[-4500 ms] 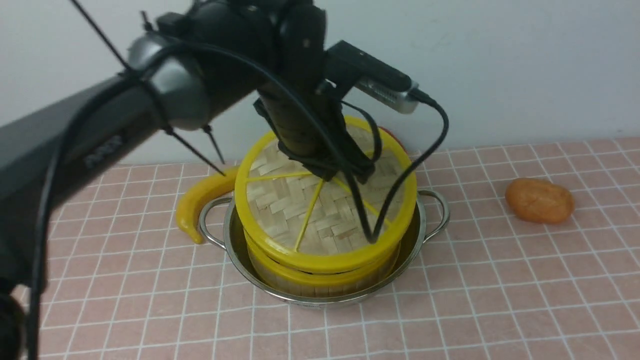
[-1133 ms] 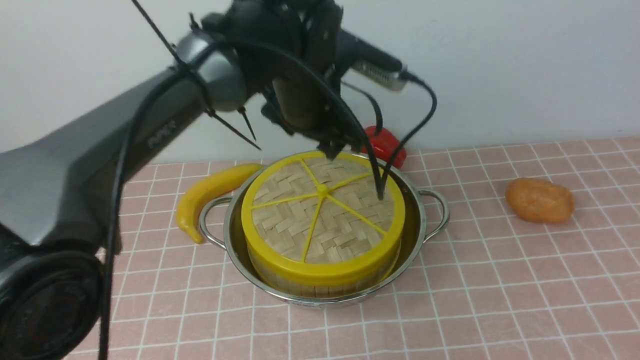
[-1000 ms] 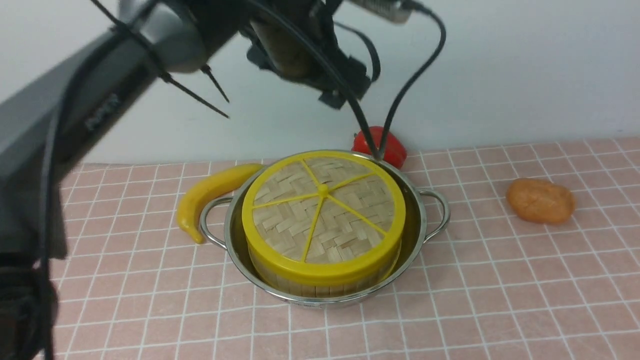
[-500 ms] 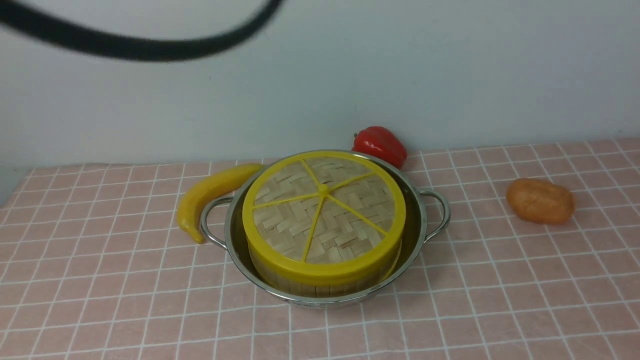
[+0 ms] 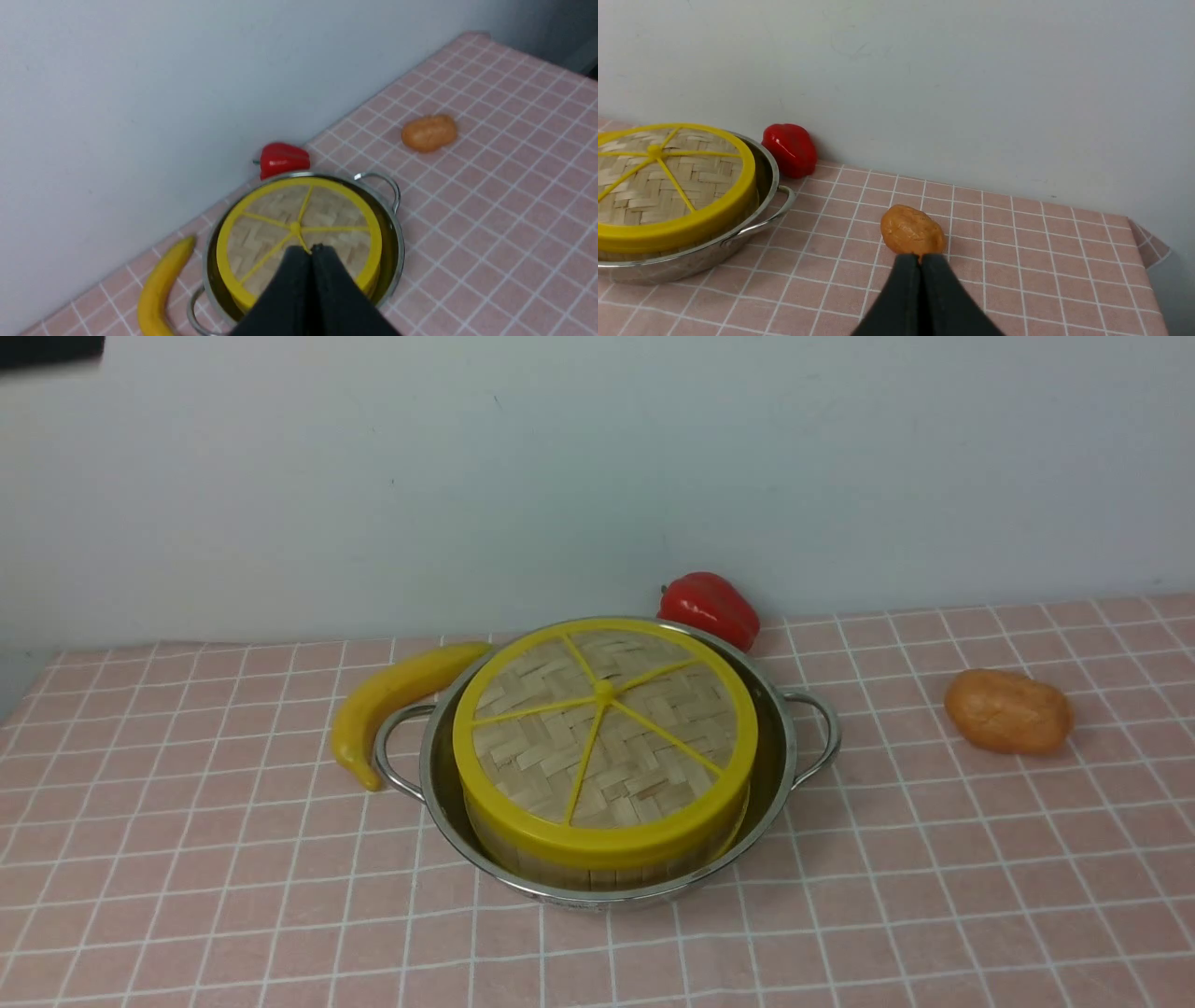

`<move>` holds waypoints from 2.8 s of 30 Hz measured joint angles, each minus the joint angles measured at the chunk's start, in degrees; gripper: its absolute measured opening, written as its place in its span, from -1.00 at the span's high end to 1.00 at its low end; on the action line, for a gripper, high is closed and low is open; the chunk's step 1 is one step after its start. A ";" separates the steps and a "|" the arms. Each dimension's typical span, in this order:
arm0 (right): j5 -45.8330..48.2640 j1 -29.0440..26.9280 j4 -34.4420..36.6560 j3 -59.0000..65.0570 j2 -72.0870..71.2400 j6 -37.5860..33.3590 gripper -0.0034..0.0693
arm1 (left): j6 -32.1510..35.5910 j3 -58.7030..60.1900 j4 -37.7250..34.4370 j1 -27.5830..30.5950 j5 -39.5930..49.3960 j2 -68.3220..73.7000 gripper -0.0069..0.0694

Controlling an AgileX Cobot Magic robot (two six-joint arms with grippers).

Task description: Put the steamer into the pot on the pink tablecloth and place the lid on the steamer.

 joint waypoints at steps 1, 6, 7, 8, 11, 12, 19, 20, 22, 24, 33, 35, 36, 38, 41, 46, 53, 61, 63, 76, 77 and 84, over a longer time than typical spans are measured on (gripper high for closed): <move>0.00 0.00 0.06 0.10 -0.08 0.06 0.95 | 0.00 0.00 0.00 0.00 -0.02 -0.36 0.88; 0.06 0.00 3.21 0.47 -0.14 0.42 0.93 | -0.40 11.81 0.38 0.00 0.71 -7.32 0.88; 0.00 0.00 4.38 0.47 -0.14 0.53 0.92 | -1.25 13.72 0.19 0.00 0.76 -8.70 0.88; 0.00 0.00 4.96 0.47 -0.14 0.53 0.91 | -1.59 14.60 -0.04 0.00 0.76 -9.48 0.88; 0.00 0.00 7.01 0.47 -0.14 0.53 0.89 | -2.17 16.60 -0.40 0.00 0.78 -10.76 0.88; 0.00 0.00 7.93 0.47 -0.14 0.53 0.88 | -2.21 17.14 -0.40 0.00 0.78 -10.90 0.87; 0.00 0.00 12.20 0.47 -0.14 0.98 0.80 | -2.32 17.46 -0.45 0.00 0.78 -10.94 0.84; 0.00 0.00 12.72 0.47 -0.14 1.03 0.79 | -2.32 17.46 -0.45 0.00 0.78 -10.94 0.83; 0.00 0.00 13.66 0.47 -0.14 1.09 0.77 | -2.32 17.53 -0.46 0.78 0.78 -11.17 0.81; 0.00 0.00 14.13 0.47 -0.14 1.15 0.75 | -2.27 17.95 -1.02 3.59 0.72 -11.85 0.81; 0.00 0.00 16.47 0.47 -0.14 1.21 0.68 | -1.99 34.12 -1.77 28.69 -20.29 -22.09 0.79; 0.00 0.00 16.59 0.47 -0.14 1.20 0.67 | -1.99 40.98 -1.88 33.25 -28.11 -24.74 0.79; 0.00 0.00 16.64 0.47 -0.14 1.20 0.66 | -1.99 46.01 -1.88 36.68 -33.60 -27.08 0.77; 0.00 0.00 16.92 0.47 -0.14 1.20 0.64 | -1.99 53.94 -1.88 39.78 -38.76 -29.65 0.76; 0.00 0.00 17.57 0.47 -0.14 1.20 0.62 | -1.99 65.27 -1.88 42.99 -45.87 -33.86 0.76; 0.00 0.00 17.80 0.47 -0.14 1.20 0.60 | -1.99 80.31 -1.90 43.58 -52.72 -41.39 0.73; 0.00 0.00 17.90 0.47 -0.14 1.20 0.55 | -1.99 88.18 -1.95 41.98 -56.70 -53.01 0.68; 0.00 0.00 17.90 0.47 -0.14 1.20 0.50 | -1.96 88.24 -1.95 41.87 -57.77 -53.60 0.65; 0.00 0.00 17.90 0.47 -0.14 1.20 0.49 | -1.96 88.24 -1.95 41.87 -57.77 -53.60 0.65; 0.00 0.00 17.90 0.47 -0.14 1.20 0.40 | -1.96 88.24 -1.95 41.87 -57.77 -53.60 0.57; -0.09 0.00 17.90 0.47 -0.14 1.20 0.39 | -1.96 88.24 -1.95 41.87 -57.77 -53.60 0.57; -13.08 -9.49 16.19 5.82 -1.76 0.00 0.34 | -1.96 88.24 -1.95 41.87 -57.82 -53.60 0.54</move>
